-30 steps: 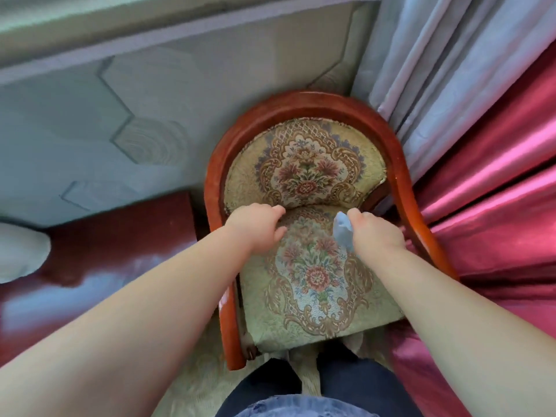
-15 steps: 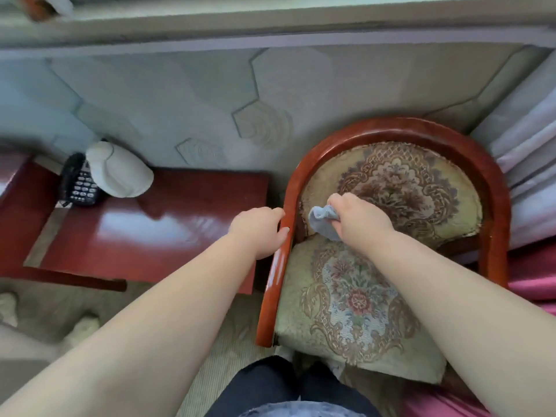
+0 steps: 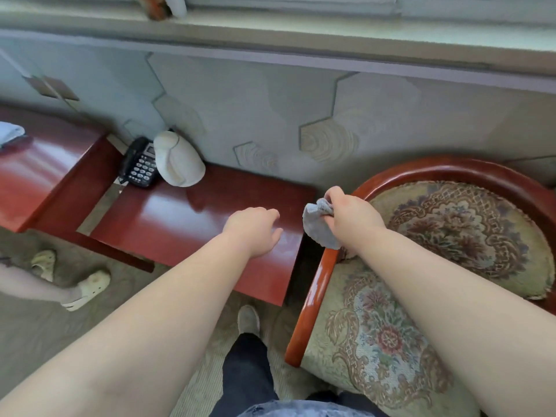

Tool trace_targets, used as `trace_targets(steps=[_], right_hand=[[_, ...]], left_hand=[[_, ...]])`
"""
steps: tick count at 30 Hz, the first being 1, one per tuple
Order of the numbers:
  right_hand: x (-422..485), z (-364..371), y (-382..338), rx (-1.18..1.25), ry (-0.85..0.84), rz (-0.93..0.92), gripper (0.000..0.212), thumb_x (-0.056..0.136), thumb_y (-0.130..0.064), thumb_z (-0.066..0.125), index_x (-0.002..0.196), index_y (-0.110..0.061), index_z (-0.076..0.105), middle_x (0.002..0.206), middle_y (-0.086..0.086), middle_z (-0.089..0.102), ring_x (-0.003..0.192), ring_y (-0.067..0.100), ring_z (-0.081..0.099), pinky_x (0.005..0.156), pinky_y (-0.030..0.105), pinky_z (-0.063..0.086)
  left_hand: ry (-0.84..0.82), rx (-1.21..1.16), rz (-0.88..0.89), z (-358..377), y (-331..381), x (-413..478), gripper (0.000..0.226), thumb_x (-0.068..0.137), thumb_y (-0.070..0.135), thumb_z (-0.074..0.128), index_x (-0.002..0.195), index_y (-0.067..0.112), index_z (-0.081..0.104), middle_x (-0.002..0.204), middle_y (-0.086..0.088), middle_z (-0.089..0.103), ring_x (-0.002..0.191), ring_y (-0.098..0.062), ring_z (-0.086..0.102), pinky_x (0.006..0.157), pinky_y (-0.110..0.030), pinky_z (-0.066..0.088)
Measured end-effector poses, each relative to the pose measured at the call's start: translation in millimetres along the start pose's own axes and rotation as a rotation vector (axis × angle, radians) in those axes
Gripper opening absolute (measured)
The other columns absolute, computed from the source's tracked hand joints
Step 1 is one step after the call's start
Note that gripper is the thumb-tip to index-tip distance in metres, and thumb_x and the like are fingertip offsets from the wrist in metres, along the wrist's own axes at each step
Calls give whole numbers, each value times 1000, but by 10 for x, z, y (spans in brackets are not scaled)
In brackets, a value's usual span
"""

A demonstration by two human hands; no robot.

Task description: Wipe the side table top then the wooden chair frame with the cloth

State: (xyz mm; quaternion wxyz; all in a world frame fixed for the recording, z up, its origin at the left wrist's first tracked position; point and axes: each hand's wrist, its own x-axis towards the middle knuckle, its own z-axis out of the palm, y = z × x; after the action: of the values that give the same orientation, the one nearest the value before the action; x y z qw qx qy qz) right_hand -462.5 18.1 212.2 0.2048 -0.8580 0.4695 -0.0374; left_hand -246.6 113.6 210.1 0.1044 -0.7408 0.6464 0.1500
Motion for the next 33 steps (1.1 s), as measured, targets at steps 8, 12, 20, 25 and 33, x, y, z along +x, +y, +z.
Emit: trace_targets(steps=[8, 12, 20, 25, 33], right_hand=[[754, 308, -415, 0, -60, 47, 24, 98, -31, 59, 115, -16, 52, 95, 10, 68, 87, 38, 63, 68, 43, 49], [1163, 517, -523, -1, -95, 86, 23, 97, -31, 60, 113, -16, 55, 96, 10, 67, 89, 38, 63, 74, 47, 53], [2036, 845, -424, 12, -145, 192, 26, 97, -27, 58, 121, -17, 60, 105, 10, 68, 99, 34, 62, 78, 40, 49], [2433, 1002, -335, 12, -241, 302, 39, 100, -34, 53, 134, -15, 57, 128, 7, 66, 119, 33, 60, 86, 35, 45], [2355, 1273, -135, -149, -299, 420, 32, 94, -26, 61, 124, -15, 58, 123, 10, 65, 109, 32, 64, 81, 38, 51]], left_hand=[[-50, 5, 52, 52, -713, 615, 45, 103, 49, 46, 141, 25, 54, 132, -5, 64, 120, -32, 62, 95, -43, 50], [-78, 36, 122, 101, -1072, 1071, 45, 103, 49, 46, 140, 24, 56, 130, -6, 65, 119, -32, 62, 94, -44, 50], [-119, 64, 210, 158, -1539, 1991, 45, 104, 48, 46, 138, 21, 56, 126, -7, 64, 117, -33, 61, 90, -43, 47], [-114, 70, 276, 170, -1543, 2421, 45, 104, 48, 47, 137, 19, 56, 125, -8, 64, 116, -32, 61, 90, -43, 49], [-131, 36, 297, 232, -1410, 2589, 45, 103, 48, 49, 138, 21, 56, 129, -8, 64, 119, -32, 61, 90, -42, 49]])
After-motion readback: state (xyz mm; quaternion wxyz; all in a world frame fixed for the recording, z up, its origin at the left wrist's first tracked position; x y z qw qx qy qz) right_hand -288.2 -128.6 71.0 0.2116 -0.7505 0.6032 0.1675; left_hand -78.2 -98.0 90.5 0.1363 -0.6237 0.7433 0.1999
